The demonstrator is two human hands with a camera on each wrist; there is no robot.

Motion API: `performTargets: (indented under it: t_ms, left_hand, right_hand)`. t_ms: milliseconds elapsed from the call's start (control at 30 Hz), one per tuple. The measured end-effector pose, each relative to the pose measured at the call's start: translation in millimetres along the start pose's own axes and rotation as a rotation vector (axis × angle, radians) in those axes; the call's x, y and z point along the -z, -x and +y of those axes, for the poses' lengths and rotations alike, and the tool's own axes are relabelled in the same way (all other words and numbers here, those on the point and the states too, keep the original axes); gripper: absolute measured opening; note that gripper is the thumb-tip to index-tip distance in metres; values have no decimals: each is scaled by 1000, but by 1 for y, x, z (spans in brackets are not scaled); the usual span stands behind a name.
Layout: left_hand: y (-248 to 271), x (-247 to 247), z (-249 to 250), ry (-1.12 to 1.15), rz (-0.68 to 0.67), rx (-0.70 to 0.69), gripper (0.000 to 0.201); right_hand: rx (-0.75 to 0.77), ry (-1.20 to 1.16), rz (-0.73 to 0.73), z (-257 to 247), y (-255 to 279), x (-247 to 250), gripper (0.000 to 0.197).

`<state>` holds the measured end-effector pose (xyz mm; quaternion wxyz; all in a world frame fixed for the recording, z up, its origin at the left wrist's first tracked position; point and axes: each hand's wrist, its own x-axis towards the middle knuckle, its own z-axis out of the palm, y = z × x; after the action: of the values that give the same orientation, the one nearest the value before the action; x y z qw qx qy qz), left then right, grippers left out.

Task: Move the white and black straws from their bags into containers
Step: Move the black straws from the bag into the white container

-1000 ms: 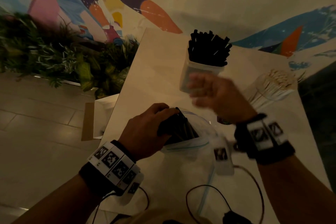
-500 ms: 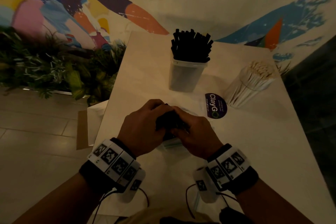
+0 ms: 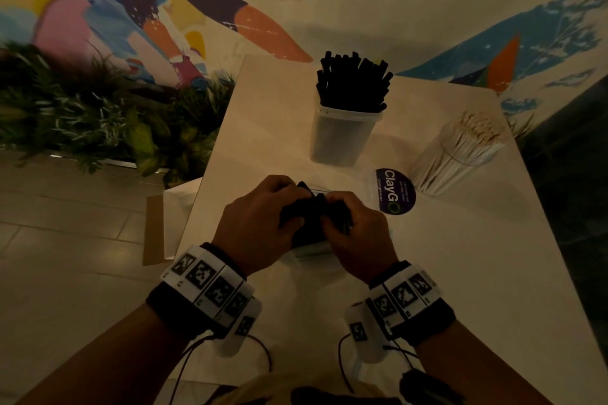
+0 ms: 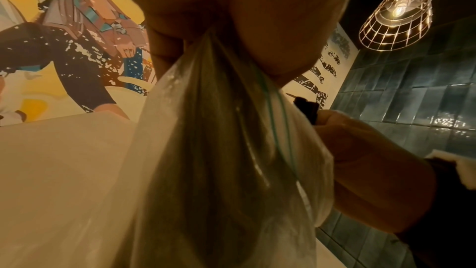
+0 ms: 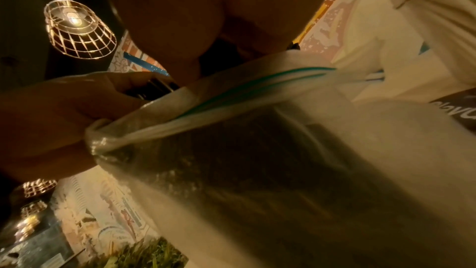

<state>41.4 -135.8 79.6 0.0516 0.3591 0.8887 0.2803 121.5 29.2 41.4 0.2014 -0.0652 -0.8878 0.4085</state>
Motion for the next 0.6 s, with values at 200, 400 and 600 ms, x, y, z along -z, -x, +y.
performTargets:
  t_ms: [200,400,600]
  left_hand:
    - [-2,1,-1,-25,-17,36,39]
    - [-2,0,-2,-21,-16,34,38]
    - [-2,-1,-2,-17,-12,23,38]
  right_hand:
    - [-137,-88,33,8,-5,3,24]
    - [-143,-123,74,9,-6,14,21]
    - [-136,-266,204,4,-8,18,32]
